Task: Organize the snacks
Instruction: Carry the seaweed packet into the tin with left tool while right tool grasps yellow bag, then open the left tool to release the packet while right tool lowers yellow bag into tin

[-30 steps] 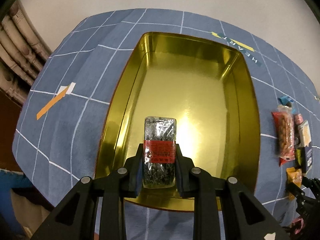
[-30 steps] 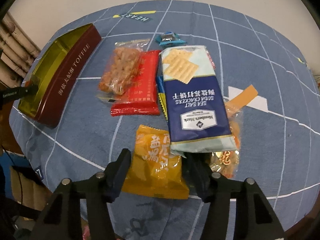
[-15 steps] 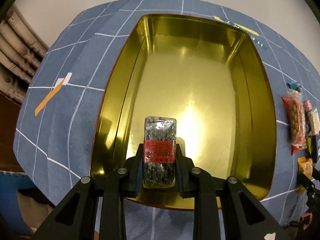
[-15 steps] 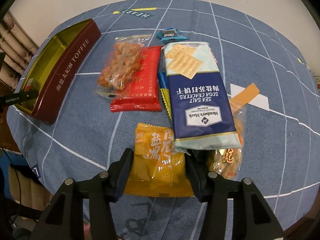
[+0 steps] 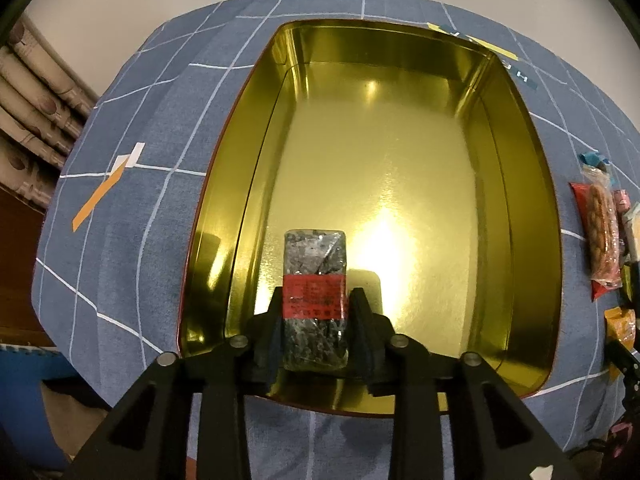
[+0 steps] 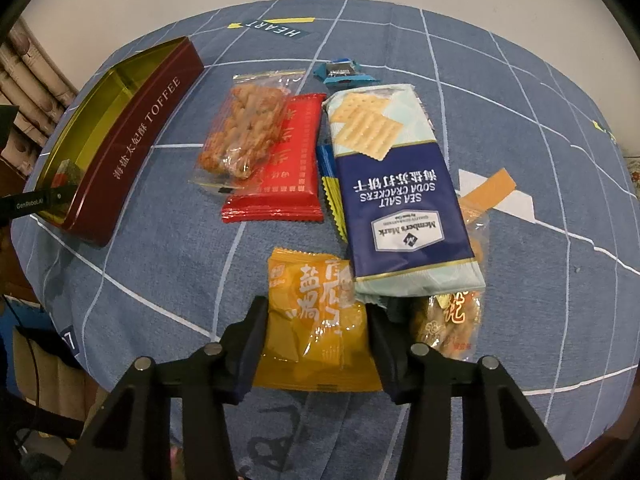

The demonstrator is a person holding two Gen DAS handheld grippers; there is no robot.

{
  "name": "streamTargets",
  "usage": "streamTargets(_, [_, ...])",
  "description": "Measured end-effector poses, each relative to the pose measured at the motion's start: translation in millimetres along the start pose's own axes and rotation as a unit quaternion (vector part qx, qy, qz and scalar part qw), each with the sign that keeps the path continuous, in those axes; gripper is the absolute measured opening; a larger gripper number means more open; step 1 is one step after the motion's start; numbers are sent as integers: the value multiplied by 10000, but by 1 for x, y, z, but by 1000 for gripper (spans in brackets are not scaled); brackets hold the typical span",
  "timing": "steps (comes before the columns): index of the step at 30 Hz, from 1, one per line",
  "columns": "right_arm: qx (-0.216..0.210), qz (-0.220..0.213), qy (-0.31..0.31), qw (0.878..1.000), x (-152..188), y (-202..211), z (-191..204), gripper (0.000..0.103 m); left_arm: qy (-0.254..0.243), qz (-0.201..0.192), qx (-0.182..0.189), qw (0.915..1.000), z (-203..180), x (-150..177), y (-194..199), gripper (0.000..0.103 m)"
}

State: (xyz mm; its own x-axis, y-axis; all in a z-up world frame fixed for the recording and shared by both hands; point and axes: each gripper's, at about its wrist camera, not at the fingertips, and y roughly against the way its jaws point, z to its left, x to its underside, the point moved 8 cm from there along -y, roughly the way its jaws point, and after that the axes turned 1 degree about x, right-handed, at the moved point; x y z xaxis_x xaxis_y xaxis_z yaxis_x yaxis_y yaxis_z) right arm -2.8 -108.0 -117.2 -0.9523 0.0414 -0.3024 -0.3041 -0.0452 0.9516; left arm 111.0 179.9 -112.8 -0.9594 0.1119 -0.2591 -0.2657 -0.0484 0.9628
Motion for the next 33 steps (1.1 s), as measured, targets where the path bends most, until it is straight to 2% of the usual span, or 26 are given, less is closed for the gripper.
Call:
streamTargets(8, [-329,19,145,9994,6,10,20,48,68,-375,109,9992,-4,-5,23,53])
streamTargets(16, [-545,-165,547,9969,-6,23,54,48,357,-867,345,9950,0,-13,52,65])
streamTargets(22, [-648,-468,805,9935,-31,38,85,48,675,-1346,32,9886,23,-13,76,73])
streamTargets(25, [-796,-587,911,9909,-49,45,105,48,1123,-1363,37,9843,43,-7,79,73])
streamTargets(29, [-910,-775,1162,9860,-72,50,138,48,1587,-1320,-190,9783,71,5,78,74])
streamTargets(33, [-1277,-817,1353,9791,-89,52,177,48,1877,-1074,-212,9761,92,15,69,74])
